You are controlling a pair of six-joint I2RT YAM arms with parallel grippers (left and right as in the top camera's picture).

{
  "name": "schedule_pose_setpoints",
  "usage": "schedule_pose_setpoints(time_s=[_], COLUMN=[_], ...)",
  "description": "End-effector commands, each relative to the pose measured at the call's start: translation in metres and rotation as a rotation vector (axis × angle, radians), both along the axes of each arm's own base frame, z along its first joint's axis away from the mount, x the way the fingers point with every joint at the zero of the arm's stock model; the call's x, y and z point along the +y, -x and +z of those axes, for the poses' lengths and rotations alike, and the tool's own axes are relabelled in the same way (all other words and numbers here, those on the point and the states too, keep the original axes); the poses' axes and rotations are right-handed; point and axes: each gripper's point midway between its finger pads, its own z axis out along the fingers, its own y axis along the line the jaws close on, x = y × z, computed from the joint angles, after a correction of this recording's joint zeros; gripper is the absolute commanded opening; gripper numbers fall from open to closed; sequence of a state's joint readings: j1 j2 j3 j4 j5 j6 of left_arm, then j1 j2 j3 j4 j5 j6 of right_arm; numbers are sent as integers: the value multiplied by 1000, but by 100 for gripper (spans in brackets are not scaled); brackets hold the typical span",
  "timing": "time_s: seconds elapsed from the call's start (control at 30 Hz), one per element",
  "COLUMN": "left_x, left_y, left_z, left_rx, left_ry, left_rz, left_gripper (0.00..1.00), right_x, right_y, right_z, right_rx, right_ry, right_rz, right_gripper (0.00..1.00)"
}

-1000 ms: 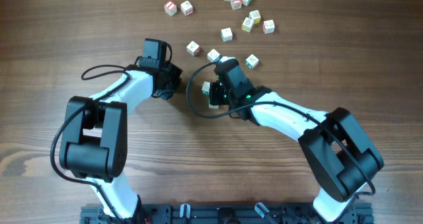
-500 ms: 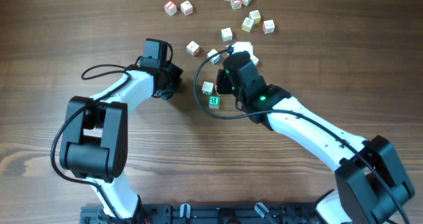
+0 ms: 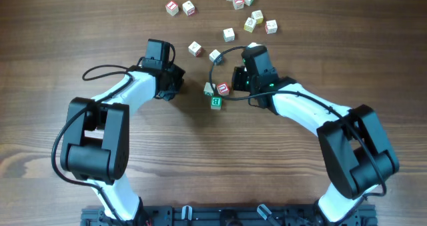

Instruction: Form a circle

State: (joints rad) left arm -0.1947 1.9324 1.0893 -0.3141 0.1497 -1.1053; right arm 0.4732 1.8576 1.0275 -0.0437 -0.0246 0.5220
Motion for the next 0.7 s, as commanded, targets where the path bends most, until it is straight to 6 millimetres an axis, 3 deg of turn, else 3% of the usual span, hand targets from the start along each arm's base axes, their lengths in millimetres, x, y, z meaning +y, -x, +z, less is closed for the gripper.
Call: schedule_pose_setpoints(time_s=[0.0, 0.13, 0.27, 0.67], left_x=[27, 27, 27, 27], left_y=[46, 46, 46, 46], left_z=[-59, -59, -59, -59], left_rx=[182, 182, 182, 182], left_ry=[-130, -130, -131, -131], left_rz=[37, 37, 37, 37], left_gripper=[4, 4, 4, 4], right_x=[10, 16, 25, 30], right_y=[9, 12, 18, 19], right_z=[-15, -26, -25, -23], right_rx=[46, 70, 83, 70], right_ry=[-15, -33, -66, -74], right_rz=[70, 95, 152, 192], right_gripper=[5, 5, 5, 5])
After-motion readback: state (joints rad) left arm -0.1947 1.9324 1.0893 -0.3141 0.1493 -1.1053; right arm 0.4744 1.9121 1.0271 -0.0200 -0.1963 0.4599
